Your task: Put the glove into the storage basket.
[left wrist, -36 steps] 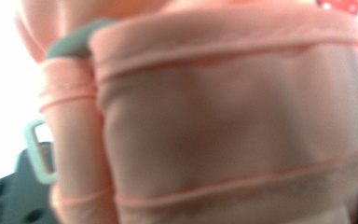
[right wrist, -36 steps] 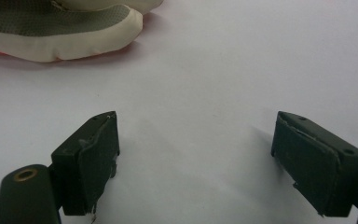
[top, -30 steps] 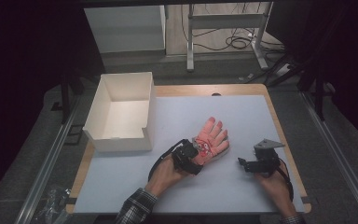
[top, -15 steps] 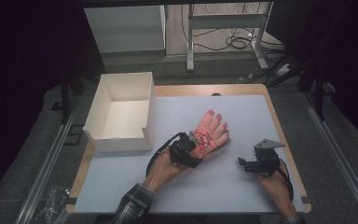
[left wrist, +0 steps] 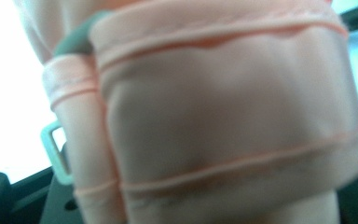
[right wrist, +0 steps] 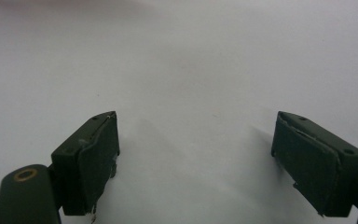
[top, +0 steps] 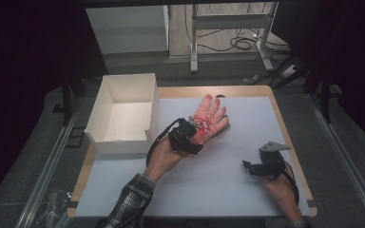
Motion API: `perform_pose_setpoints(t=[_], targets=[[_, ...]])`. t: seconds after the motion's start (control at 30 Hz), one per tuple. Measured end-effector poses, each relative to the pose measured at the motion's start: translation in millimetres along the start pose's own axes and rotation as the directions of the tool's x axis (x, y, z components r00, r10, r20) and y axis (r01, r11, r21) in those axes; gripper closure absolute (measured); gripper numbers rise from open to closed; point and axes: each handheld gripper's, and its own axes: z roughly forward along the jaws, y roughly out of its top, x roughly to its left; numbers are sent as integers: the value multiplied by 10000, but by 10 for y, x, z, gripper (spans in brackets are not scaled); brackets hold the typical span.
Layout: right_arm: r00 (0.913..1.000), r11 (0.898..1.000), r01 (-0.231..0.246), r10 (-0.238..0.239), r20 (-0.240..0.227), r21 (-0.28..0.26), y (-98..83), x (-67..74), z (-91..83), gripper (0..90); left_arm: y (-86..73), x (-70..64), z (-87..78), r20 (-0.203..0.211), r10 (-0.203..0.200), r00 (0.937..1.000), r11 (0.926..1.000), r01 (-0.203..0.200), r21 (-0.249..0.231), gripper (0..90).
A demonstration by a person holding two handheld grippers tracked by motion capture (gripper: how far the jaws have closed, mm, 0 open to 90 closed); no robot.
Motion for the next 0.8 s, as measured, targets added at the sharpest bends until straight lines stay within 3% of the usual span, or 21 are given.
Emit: perform_pose_setpoints(t=[0.4,0.6,0.8], targets=[[10000,10000,3,-3,5,-28,-1,1,2,153,238,269,-284,-492,-617,9969,9981,612,-112,403],[10000,10000,10,-10,11,-35,-1,1,3,153,294,431,-427,-834,-1017,9913,9948,1004,-198,402],[10000,10000,13,-13,16,-32,-1,1,3,153,301,601,-639,-1258,-1449,9814,9892,1410,-395,402]])
